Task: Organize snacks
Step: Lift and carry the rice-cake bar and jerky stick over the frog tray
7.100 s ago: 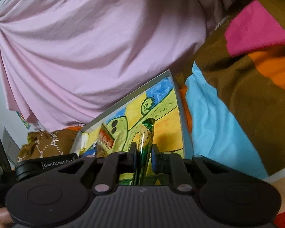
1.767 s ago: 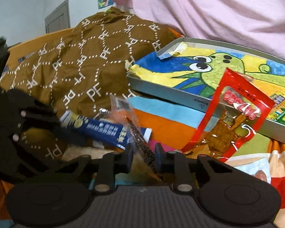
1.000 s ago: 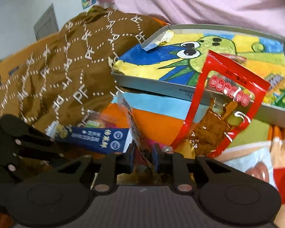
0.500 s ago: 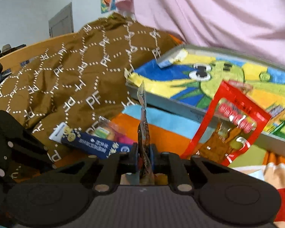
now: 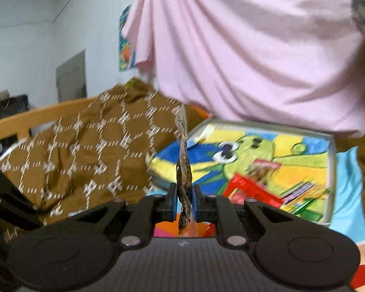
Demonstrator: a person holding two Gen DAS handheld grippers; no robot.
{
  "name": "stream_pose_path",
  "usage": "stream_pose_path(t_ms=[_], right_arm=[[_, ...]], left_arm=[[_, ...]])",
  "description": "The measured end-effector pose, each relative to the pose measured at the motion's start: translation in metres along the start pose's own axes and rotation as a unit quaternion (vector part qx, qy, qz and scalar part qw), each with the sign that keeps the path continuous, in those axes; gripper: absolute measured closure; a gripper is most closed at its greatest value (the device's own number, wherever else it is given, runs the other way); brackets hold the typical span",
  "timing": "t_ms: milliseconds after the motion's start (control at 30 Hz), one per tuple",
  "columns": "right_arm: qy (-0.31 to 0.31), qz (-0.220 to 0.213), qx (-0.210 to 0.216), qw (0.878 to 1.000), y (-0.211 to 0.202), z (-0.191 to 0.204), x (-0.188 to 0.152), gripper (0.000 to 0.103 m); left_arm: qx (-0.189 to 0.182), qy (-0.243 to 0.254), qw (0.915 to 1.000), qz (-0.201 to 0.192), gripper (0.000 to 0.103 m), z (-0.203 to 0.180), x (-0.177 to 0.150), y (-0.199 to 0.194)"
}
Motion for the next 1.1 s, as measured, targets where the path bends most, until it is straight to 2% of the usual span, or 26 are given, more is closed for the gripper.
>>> stream_pose_path(t_ms=[200,400,600,800,1100], right_arm=[[0.035,-0.029,-0.036,0.998,-0.002,-0.034,0.017,0.089],[0.070,-0.030,-0.063,0.995,0.012,-0.065,0.020,0.089],[0.100,-0.036,-0.073,0.992,0.036,-0.091,0.021,0.089],[0.100,-0.030,-0.090,0.990,0.061,-0.112,0.013,0.089],[0.160,-0.006,-0.067,0.985,0.095,-0.149,0.001,0.089]], left_arm=[[0.019,-0.071,0.9941,-0.080,0.068,0.014,0.041,0.001],[0.037,-0.095,0.9867,-0.127,0.068,0.029,0.081,0.014],[0.056,-0.109,0.9745,-0.188,0.068,0.047,0.138,0.029],[0.055,-0.130,0.9657,-0.218,0.068,0.059,0.181,0.057],[0.044,-0.125,0.9625,-0.237,0.068,0.058,0.211,0.105]])
Point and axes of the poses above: each gripper's, at about its wrist camera, not at the fingertips, and y roughly the way its jaws point, z to its left, x to its top, the point moved 8 cm from there along y, roughly the way its jaws point, and after that the axes turned 11 degrees about -x, right-handed, at the moved point
